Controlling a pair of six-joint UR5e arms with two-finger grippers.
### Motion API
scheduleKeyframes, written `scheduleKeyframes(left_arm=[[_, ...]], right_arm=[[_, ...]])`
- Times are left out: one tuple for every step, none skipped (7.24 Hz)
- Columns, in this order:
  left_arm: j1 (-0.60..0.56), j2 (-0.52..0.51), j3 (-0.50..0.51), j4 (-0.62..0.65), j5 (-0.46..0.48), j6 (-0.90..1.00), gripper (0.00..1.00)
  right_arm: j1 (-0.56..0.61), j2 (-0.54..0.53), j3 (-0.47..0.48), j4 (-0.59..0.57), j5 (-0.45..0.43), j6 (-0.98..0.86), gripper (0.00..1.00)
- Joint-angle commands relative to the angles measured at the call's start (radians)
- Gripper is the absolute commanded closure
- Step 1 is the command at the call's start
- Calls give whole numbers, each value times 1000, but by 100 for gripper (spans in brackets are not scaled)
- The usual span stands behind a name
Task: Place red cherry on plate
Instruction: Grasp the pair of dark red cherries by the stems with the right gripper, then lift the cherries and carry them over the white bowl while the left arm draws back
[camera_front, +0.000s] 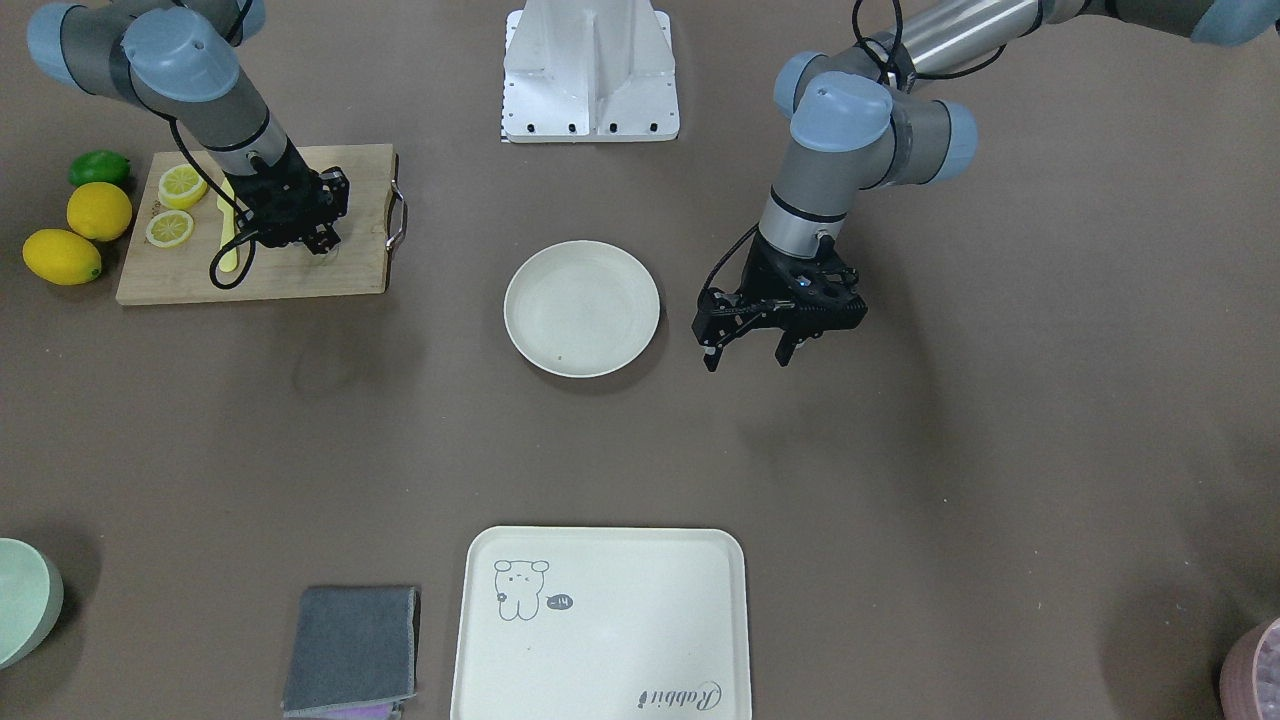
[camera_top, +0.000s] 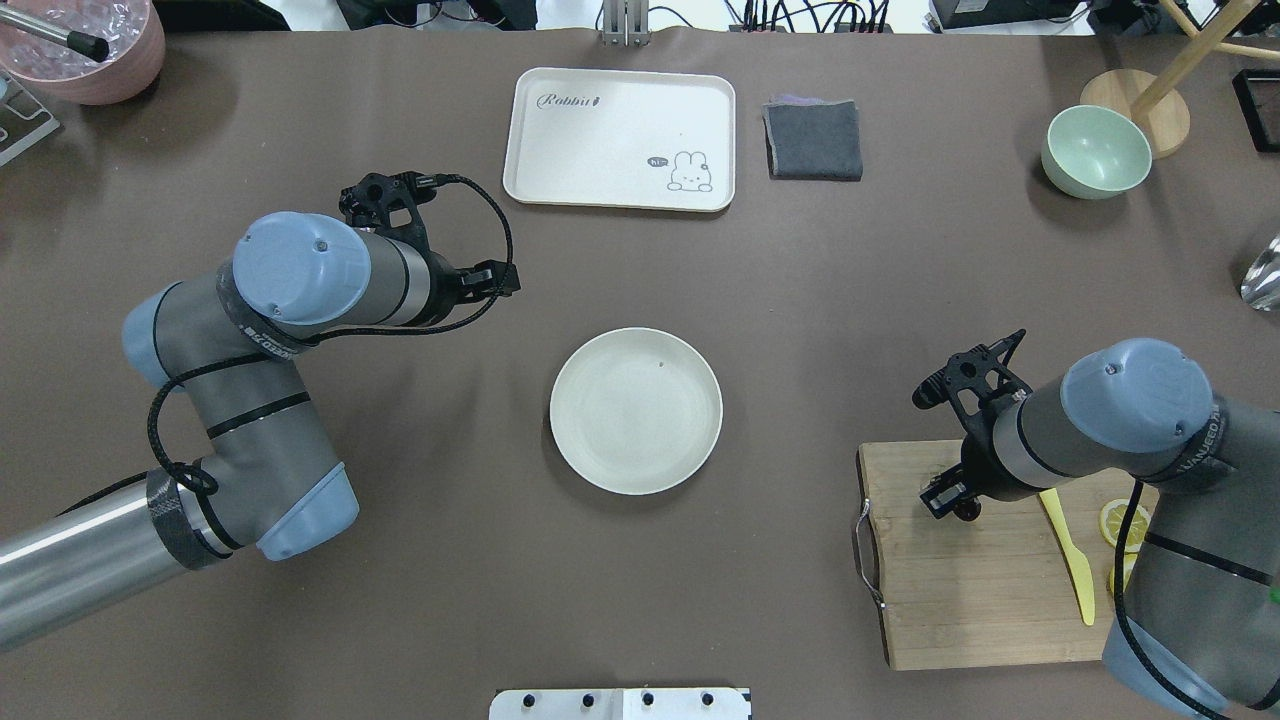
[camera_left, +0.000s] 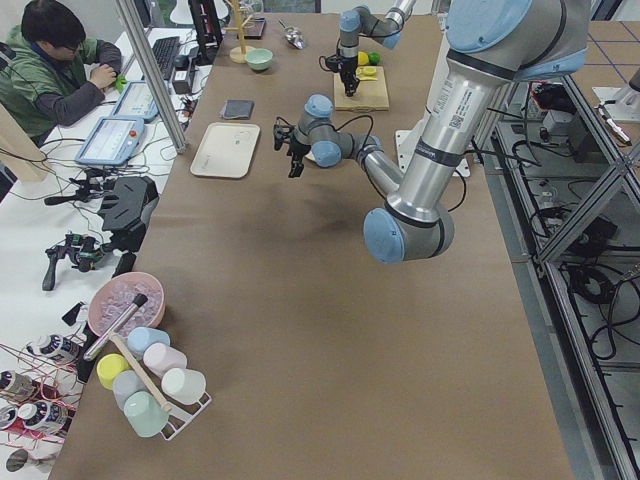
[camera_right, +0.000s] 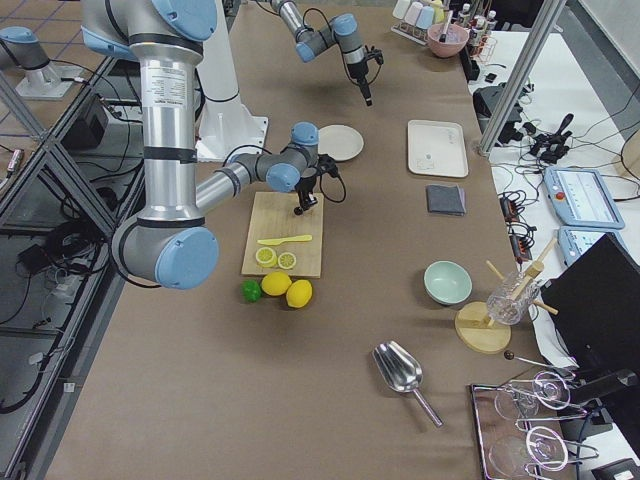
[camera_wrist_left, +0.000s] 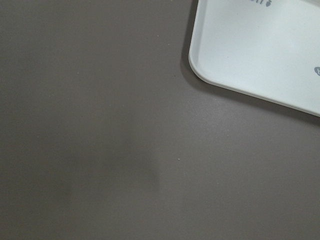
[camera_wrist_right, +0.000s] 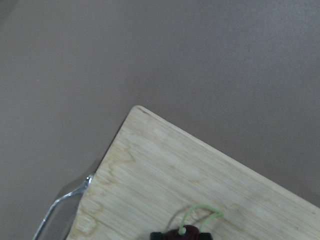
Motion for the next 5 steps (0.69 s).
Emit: scheduleKeyframes(left_arm=[[-13,-3,-2,0,-5,1,2],[-54,-2,5,0,-47,46,2],[-105,0,8,2,-102,147,2],[-123,6,32,0,-110,204,2],[-149,5,56,-7,-112,224,2]], right_arm=[[36,60,-2,-15,22,2,100],[44,139,-23,-67,26,4,100],[47,236,-26,-176,23,17,100],[48,338,-58,-224,23,86,100],[47,446,-138,-224,20,156,100]])
